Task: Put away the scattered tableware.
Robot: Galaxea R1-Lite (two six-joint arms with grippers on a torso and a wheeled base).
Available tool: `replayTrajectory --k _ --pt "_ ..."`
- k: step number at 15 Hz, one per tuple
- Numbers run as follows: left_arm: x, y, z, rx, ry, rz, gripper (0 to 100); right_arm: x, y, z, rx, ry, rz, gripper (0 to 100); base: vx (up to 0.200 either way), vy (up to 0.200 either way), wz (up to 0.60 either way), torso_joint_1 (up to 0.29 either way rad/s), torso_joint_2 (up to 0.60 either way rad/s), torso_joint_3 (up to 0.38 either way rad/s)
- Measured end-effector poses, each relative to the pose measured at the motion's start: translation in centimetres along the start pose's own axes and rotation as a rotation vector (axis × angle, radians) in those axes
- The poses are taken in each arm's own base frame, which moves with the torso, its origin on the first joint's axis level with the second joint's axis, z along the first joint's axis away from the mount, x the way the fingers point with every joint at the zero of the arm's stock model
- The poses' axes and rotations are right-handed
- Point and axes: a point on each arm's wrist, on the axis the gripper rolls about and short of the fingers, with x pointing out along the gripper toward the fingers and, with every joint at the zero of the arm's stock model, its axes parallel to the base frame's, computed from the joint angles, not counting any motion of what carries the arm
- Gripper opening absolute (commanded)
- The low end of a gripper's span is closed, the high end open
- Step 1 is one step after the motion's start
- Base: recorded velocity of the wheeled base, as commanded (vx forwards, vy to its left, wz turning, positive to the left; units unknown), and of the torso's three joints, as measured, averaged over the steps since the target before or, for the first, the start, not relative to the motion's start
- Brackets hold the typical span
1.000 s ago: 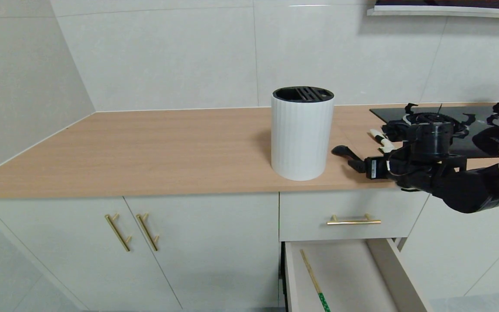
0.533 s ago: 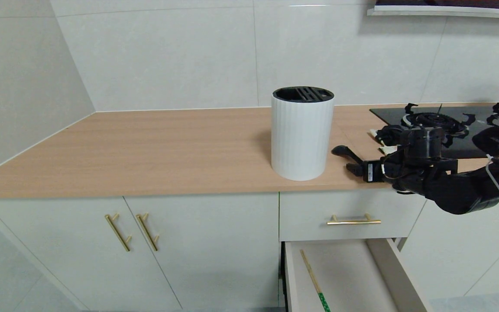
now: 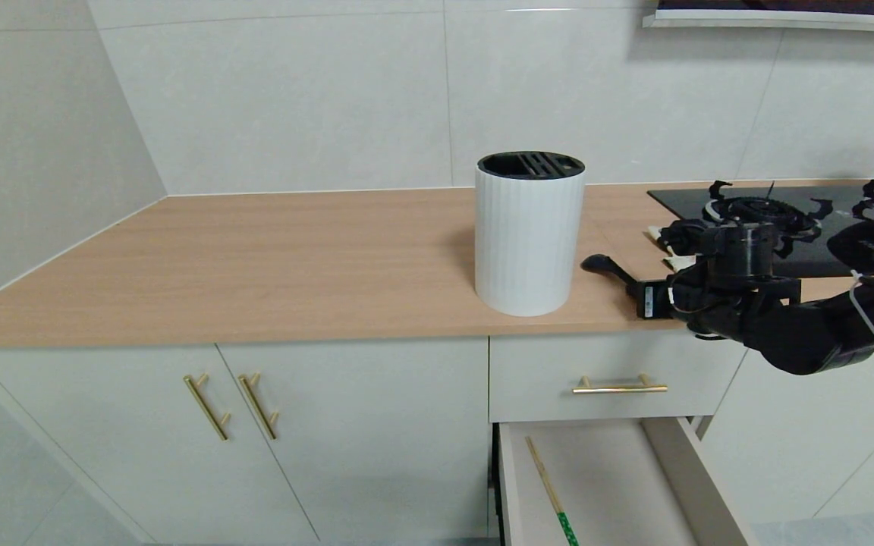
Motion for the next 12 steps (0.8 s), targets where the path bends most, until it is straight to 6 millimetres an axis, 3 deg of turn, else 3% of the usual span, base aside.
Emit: replayTrajectory --k 9,12 --pt "0.0 0.0 0.0 0.0 0.0 0.0 100 -0.7 0.0 0.4 0.003 -0.006 -0.004 0 0.0 0.0 0.0 0.0 0.0 0.0" --pt "0.0 0.0 0.0 0.0 0.0 0.0 100 -3.0 0.1 1.3 0.005 -0.014 -0.016 0 0.0 0.0 0.0 0.0 0.0 0.0"
